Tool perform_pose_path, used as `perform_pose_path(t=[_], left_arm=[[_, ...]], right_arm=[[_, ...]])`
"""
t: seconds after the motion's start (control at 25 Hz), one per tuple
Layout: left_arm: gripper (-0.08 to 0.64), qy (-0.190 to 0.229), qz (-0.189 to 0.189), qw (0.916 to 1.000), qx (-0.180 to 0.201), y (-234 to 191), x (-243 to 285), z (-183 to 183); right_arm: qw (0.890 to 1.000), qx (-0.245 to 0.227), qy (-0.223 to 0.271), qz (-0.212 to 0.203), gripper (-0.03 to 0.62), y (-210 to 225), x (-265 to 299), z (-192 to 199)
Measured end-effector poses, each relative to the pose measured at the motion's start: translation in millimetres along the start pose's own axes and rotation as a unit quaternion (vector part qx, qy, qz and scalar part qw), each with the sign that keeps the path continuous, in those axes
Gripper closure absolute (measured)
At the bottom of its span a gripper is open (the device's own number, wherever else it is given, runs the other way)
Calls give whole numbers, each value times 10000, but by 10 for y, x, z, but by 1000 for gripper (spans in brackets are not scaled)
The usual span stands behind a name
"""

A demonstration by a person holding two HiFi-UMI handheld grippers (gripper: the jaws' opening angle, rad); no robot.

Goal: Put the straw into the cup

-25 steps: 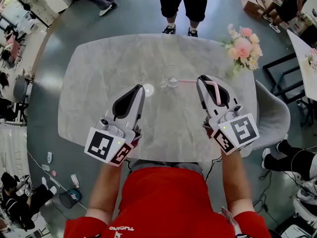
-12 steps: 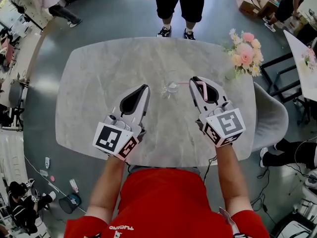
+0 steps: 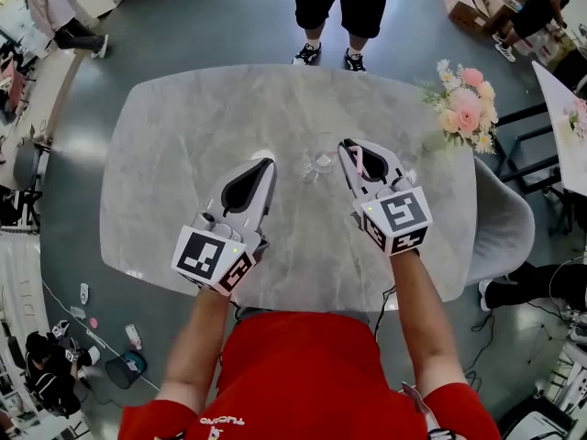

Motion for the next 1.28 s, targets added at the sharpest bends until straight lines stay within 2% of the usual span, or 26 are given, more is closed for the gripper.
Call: perform_pose_path(t=[0.4, 0.52, 0.76, 1.0, 1.28], left_arm=[[554, -106, -147, 9998, -8, -125, -33, 47], [554, -131, -162, 9998, -1, -147, -49, 58], [554, -186, -165, 9997, -20, -201, -53, 75], [554, -215, -75, 9997, -55, -165, -12, 109], [554, -129, -14, 9999, 7, -81, -34, 53]], right_arm=[[9996, -14, -176, -210, 567, 4, 242, 101], [9987, -62, -321, -380, 494, -51, 309, 152], [9977, -147, -368, -551, 434, -118, 325, 136], [9978, -202, -97, -616, 411, -142, 187, -63], [9974, -37, 551, -472, 413, -151, -95, -447]])
Point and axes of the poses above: the fingertips, and each gripper's own axes: x forward along the fingers, y to its right, z out of its underside, the point moved 1 cm from there along -x, backward along the fingers, and after that the axes turned 3 degrees about -z, right-handed, at the moved point
